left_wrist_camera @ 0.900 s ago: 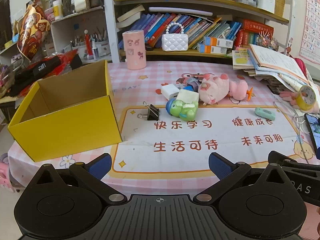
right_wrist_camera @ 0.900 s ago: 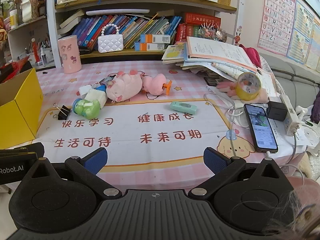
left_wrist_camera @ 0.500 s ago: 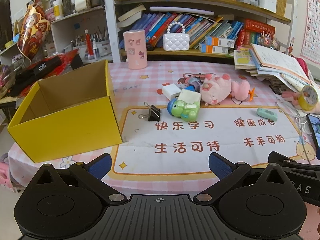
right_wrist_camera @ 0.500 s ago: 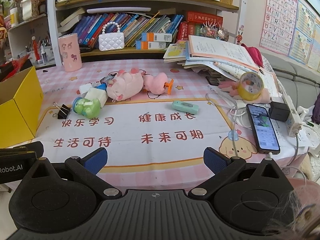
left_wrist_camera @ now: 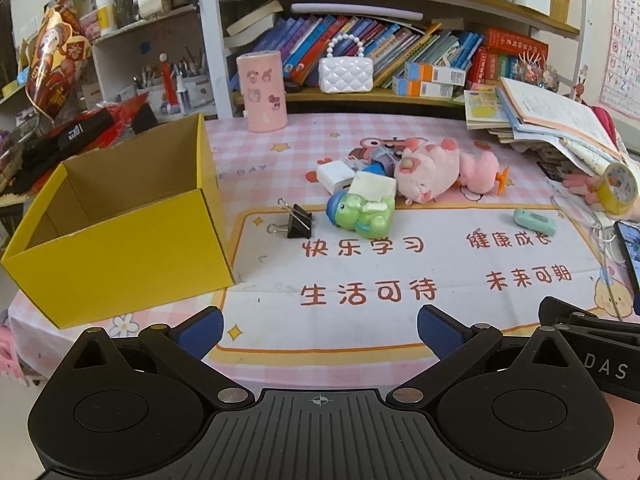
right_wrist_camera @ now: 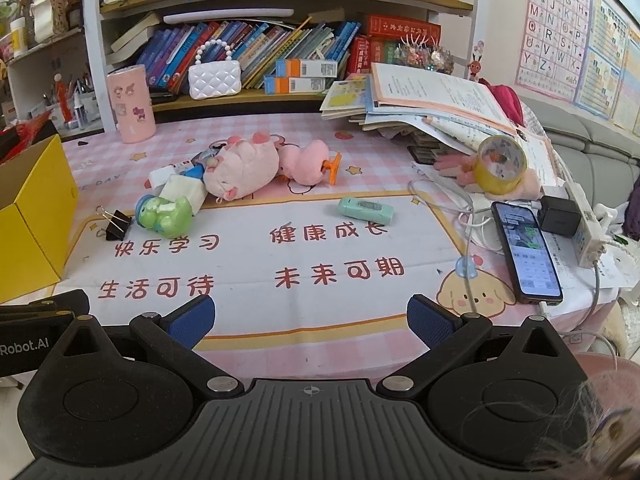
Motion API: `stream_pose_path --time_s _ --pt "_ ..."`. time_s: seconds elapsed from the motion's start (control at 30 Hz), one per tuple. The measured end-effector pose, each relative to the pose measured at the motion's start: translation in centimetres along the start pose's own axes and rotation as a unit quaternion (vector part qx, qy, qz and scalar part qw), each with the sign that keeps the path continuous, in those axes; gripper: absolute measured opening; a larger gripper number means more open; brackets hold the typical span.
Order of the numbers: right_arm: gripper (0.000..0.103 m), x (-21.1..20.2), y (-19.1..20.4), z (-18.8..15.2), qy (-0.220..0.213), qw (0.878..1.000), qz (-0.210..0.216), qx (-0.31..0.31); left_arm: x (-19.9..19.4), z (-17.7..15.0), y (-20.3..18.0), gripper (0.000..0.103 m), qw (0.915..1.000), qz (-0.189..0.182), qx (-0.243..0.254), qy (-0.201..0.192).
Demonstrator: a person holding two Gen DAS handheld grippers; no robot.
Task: Organize objects
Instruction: 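Move both tools toward the toys on the mat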
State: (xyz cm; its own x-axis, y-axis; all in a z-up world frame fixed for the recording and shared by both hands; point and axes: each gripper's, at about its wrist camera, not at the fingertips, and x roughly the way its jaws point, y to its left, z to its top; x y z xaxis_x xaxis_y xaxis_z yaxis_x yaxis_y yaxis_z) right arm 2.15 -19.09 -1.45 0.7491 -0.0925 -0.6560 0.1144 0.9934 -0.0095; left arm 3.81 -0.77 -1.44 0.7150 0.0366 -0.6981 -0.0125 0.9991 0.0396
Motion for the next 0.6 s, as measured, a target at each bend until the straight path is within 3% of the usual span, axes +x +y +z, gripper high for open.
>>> stream_pose_path --time_s 0.6 --pt "0.103 3.3 -1.7 1.1 0.029 0.999 0.007 0.013 2.8 1.5 -1.3 0.103 0.9997 -0.008 -0.012 0.017"
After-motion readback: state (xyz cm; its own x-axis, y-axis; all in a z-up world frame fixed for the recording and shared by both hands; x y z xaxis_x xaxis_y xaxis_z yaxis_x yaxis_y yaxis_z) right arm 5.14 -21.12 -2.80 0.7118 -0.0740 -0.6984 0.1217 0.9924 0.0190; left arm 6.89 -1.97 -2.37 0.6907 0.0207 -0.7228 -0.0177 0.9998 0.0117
